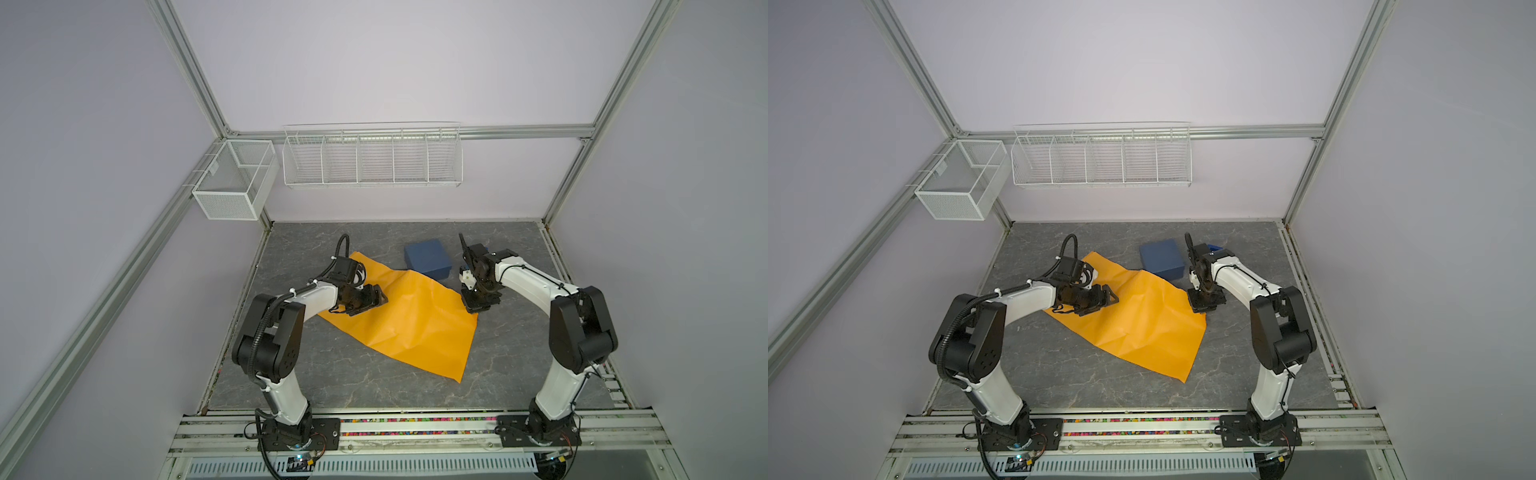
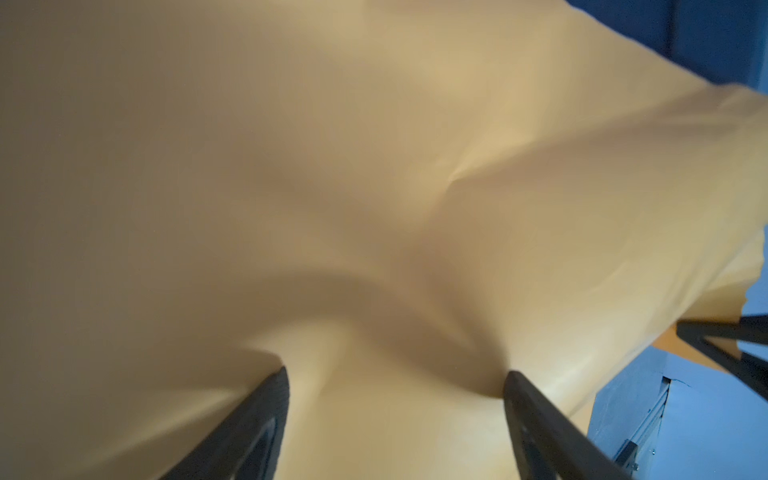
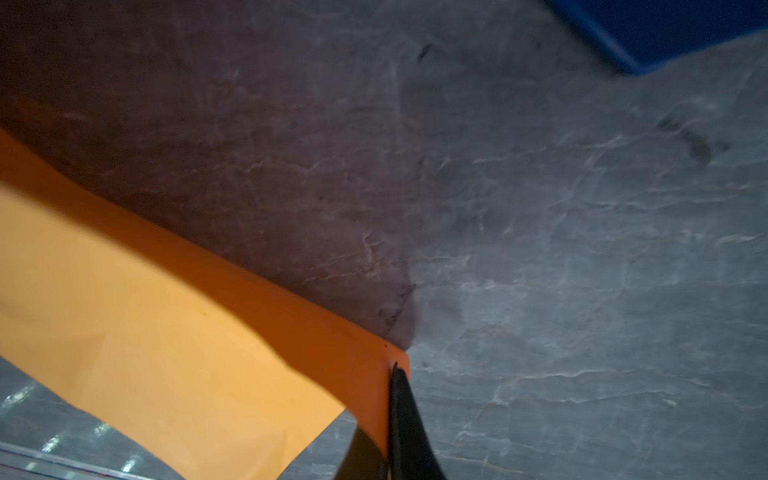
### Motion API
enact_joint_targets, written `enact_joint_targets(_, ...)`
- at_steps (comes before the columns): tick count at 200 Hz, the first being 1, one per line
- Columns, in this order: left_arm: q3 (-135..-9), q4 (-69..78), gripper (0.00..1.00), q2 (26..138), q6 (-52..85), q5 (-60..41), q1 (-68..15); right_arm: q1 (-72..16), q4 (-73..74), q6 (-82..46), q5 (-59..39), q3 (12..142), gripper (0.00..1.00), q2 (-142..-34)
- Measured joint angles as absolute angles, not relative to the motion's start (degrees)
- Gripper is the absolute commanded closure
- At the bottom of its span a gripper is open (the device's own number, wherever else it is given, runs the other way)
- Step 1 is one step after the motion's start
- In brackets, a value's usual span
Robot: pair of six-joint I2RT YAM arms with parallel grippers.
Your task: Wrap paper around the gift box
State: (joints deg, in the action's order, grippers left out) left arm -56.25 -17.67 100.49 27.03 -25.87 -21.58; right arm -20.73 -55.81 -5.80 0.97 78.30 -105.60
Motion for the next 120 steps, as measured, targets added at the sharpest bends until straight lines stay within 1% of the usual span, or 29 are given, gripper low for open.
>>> enact_joint_targets(45,-48.0,-14.6,0.18,93.8,32.9,-25.4,-26.6,-18.8,-58.6,-2.6,5.3,80.5,0.93,-107.3)
enact_joint_targets(73,-42.2,-13.5,0.18,88.1,38.5,-24.0,-31.2,-18.8,-61.3,-1.4,8.5,80.5,0.93,-107.3)
enact_joint_targets(80,-40.8,-13.8,0.18,86.5,40.1,-23.5,-32.8,-18.8,-61.7,-1.2,9.3,80.5,0.92,-107.3)
enact_joint_targets(90,-39.8,-14.5,0.18,84.8,41.5,-22.9,-34.0,-18.8,-62.0,-1.0,10.2,80.5,0.89,-107.3)
enact_joint_targets(120,-39.7,-17.9,0.17,78.3,43.9,-18.9,-34.6,-18.8,-61.5,0.1,12.6,80.7,0.87,-107.3)
